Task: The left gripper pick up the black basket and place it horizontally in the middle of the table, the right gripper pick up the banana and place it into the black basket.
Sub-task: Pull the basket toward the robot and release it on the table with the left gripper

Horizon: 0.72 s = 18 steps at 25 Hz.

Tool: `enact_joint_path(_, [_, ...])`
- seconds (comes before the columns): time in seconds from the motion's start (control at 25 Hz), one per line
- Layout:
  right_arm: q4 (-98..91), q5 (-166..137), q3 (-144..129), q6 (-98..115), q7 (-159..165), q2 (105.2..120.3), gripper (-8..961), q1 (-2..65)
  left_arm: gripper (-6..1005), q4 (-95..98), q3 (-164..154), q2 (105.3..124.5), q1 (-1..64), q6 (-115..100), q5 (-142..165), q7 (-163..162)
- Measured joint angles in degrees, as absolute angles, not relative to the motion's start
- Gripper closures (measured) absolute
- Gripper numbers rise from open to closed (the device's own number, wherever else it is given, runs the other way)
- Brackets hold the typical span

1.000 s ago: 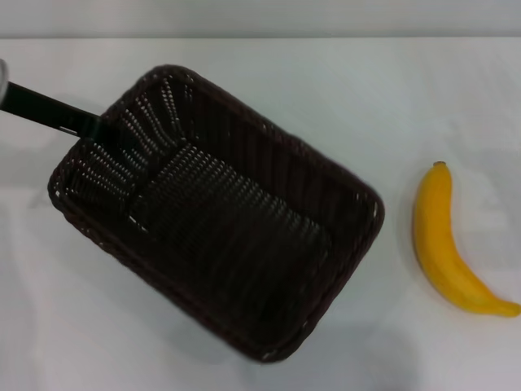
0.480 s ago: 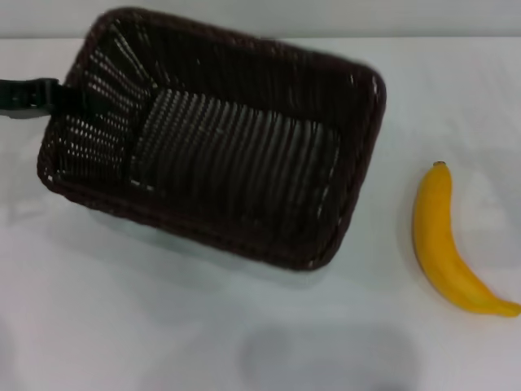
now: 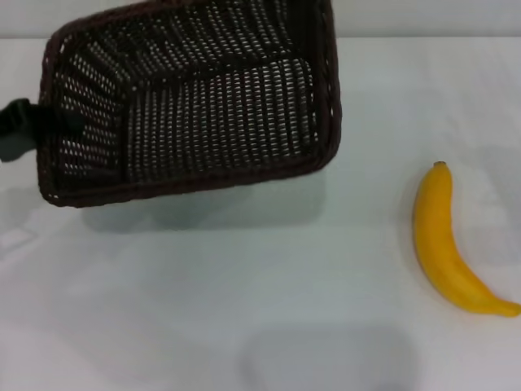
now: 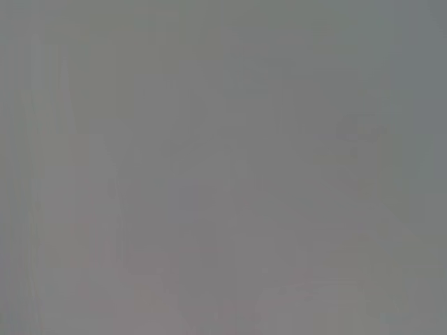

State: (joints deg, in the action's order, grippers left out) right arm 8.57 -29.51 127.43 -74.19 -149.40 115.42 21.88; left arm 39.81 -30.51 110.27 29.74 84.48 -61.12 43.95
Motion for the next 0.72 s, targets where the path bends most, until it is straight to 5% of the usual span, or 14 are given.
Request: enact_joint_path(0.72, [8.6,-29.4,127.7,-73.5,-149.4,115.38,114,20.9,816,34.7,-31.1,113.06,34.4,78.3,-53.2,42.4])
